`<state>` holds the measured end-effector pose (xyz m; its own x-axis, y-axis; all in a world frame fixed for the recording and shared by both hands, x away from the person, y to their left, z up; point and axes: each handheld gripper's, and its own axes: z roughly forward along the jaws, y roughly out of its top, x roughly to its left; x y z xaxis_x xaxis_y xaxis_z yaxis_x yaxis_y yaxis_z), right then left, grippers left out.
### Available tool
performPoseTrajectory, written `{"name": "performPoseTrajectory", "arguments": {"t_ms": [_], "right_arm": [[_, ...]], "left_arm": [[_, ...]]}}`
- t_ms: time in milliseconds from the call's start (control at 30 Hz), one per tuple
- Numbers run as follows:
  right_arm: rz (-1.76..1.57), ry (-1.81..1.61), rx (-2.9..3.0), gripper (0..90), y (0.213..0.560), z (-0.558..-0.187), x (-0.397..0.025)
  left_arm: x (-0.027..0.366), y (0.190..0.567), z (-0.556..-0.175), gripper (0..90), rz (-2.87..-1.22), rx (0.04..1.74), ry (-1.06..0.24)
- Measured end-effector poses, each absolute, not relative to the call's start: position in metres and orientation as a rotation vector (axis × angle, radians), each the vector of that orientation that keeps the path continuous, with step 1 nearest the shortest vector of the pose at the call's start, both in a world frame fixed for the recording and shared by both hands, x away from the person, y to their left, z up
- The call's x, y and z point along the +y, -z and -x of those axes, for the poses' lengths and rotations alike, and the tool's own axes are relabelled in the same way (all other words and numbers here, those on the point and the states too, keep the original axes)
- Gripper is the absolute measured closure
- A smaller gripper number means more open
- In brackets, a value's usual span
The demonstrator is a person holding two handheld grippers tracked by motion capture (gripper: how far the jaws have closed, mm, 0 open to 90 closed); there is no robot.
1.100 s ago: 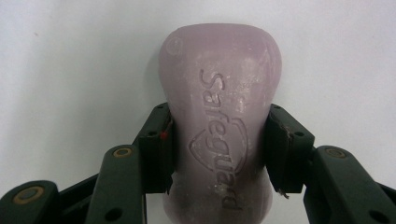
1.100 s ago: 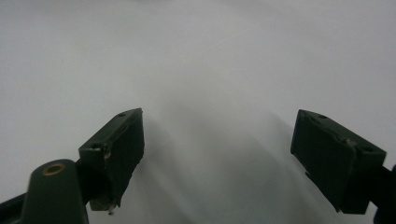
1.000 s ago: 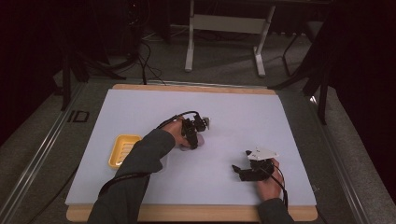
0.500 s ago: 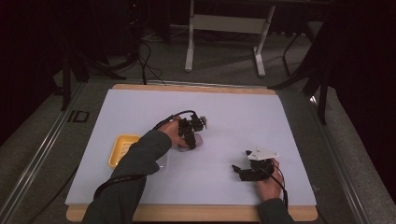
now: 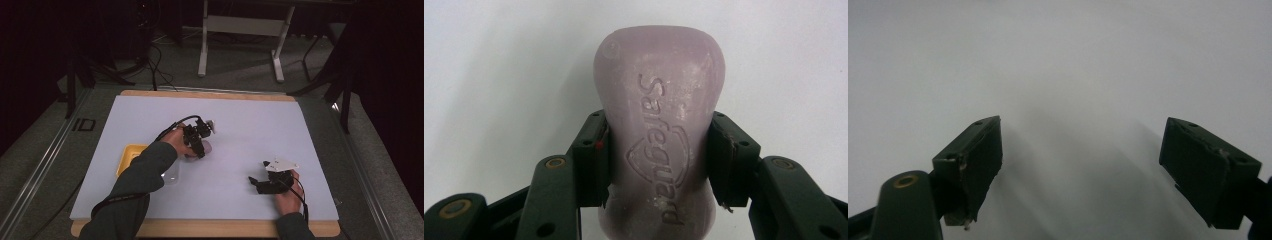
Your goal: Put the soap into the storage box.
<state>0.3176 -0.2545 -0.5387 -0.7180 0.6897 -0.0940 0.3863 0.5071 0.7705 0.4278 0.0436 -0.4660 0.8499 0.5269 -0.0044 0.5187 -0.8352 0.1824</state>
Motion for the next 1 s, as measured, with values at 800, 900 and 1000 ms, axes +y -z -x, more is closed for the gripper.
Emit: {"name": "performPoseTrajectory", "arguments": {"t_ms": [800,900,1000], "right_arm": [[-0.894,-1.084,2.343,17.1,0.538,-0.316,-0.256],[-0.892,-1.081,2.342,17.1,0.538,-0.315,-0.256],[-0.891,-1.08,2.342,17.1,0.538,-0.315,-0.256]], "left_arm": [[0.101,0.448,-0.421,50.1,-2.738,1.0,-0.123],[0.106,0.444,-0.419,50.1,-2.72,1.016,-0.125],[0.109,0.443,-0.418,50.0,-2.71,1.034,-0.123]]}}
